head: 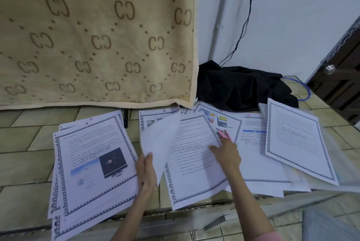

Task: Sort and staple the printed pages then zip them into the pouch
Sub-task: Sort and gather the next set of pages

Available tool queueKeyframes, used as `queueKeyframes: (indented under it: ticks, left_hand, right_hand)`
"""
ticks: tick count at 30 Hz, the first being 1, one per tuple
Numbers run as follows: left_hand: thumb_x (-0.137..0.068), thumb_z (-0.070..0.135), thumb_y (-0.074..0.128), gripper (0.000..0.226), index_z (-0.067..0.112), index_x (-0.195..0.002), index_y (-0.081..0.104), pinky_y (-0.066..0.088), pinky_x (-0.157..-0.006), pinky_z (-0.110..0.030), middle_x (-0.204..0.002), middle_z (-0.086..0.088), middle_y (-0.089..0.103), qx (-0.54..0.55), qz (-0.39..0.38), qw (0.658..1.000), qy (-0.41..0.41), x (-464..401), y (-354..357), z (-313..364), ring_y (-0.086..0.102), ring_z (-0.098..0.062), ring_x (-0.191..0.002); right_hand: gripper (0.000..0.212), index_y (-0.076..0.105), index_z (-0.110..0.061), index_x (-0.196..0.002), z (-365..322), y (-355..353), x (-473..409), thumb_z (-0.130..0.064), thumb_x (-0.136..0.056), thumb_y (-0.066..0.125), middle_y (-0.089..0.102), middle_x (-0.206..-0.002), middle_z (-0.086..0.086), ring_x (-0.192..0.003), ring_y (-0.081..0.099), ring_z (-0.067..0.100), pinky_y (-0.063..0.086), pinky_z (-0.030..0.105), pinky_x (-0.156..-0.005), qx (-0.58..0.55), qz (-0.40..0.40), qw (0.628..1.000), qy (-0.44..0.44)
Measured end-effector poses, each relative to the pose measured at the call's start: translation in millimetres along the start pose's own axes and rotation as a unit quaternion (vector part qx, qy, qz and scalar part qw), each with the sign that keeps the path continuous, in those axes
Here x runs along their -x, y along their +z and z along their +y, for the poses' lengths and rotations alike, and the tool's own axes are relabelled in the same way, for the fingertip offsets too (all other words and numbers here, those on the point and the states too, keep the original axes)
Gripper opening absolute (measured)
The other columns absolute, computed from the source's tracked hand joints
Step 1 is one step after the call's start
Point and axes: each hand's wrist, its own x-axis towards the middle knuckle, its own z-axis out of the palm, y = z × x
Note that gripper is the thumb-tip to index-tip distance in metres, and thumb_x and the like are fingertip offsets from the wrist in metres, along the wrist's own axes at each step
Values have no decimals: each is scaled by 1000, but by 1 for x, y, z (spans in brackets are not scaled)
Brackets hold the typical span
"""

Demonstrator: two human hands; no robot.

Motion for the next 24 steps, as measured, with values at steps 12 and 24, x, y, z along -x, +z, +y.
queueKeyframes:
  ticks: [12, 24]
  left_hand:
    - [-56, 93, 0, 110, 25, -116, 62, 23, -102, -32, -143, 16, 41, -486, -300, 797, 198, -9, -3, -5, 30, -7, -131]
    - [-74, 84, 21, 66, 46, -120, 50, 21, -96, -37, -131, 6, 52, -628, -330, 662, 242, -5, 1, -19, 39, -16, -119]
  right_hand:
    - [31, 61, -20, -122, -56, -68, 8, -18, -93, 52, 68, -105, 15, -97, 60, 36, 47, 38, -76, -34, 79, 978, -188]
    - [29, 61, -15, -121, -79, -127, 36, -19, -94, 53, 64, -99, 6, -95, 59, 27, 44, 32, -79, -149, 173, 940, -252]
